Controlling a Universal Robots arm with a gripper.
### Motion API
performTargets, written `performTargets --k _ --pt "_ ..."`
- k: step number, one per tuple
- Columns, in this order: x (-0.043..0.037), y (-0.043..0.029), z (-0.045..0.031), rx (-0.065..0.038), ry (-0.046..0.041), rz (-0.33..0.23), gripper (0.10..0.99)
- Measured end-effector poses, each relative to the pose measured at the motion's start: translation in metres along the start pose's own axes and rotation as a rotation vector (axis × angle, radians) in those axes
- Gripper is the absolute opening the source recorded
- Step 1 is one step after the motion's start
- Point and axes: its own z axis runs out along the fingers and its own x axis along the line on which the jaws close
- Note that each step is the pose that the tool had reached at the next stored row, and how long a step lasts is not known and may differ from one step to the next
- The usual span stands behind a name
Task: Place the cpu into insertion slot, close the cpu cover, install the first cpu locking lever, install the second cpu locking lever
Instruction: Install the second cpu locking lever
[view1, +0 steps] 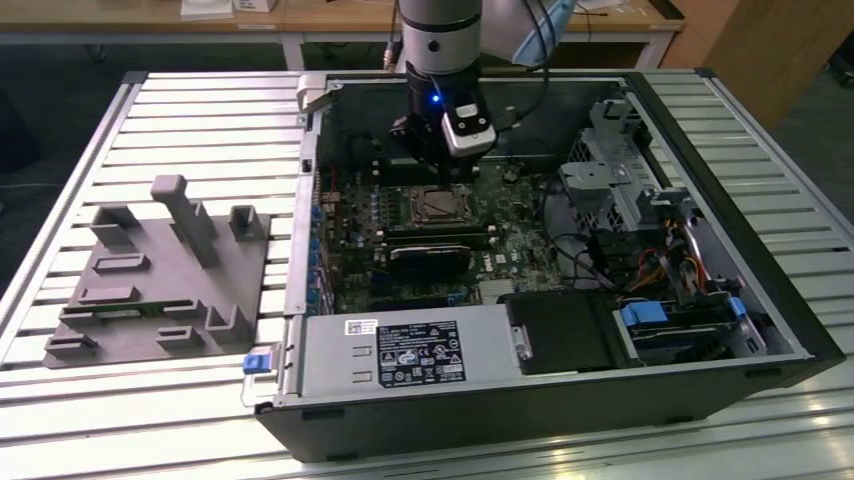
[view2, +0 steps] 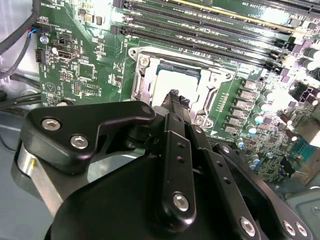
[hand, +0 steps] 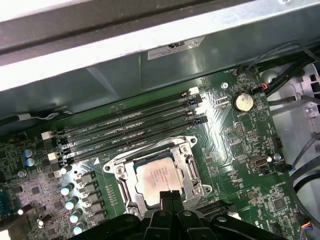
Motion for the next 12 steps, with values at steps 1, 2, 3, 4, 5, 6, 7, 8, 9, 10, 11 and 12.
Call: performTargets --k 1,2,3,4,5,6,7,8,9,10,11,12 --pt "-0.0003 -0.0008 0.0 0.0 0.0 0.0 0.106" --pt "-0.0006 -0.0019 0.0 0.0 0.0 0.0 0.106" --pt "-0.001 -0.0032 0.0 0.0 0.0 0.0 0.106" --pt "-0.0016 -0.0047 0.0 0.0 0.0 0.0 0.106" --pt "-0.0021 -0.0064 0.0 0.0 0.0 0.0 0.106" --pt "-0.0028 -0.0083 0.0 0.0 0.0 0.0 0.106" --pt "-0.0035 -0.0103 0.0001 0.0 -0.0001 0.0 0.106" --pt "-0.0042 -0.0124 0.0001 0.0 -0.0001 0.0 0.106" --pt "-0.0049 -0.0145 0.0001 0.0 0.0 0.0 0.106" --pt "-0.0057 -0.0167 0.0001 0.0 0.0 0.0 0.106" --pt "-0.0065 -0.0192 0.0001 0.0 0.0 0.0 0.106" --pt "-0.0074 -0.0219 0.0001 0.0 -0.0001 0.0 0.106"
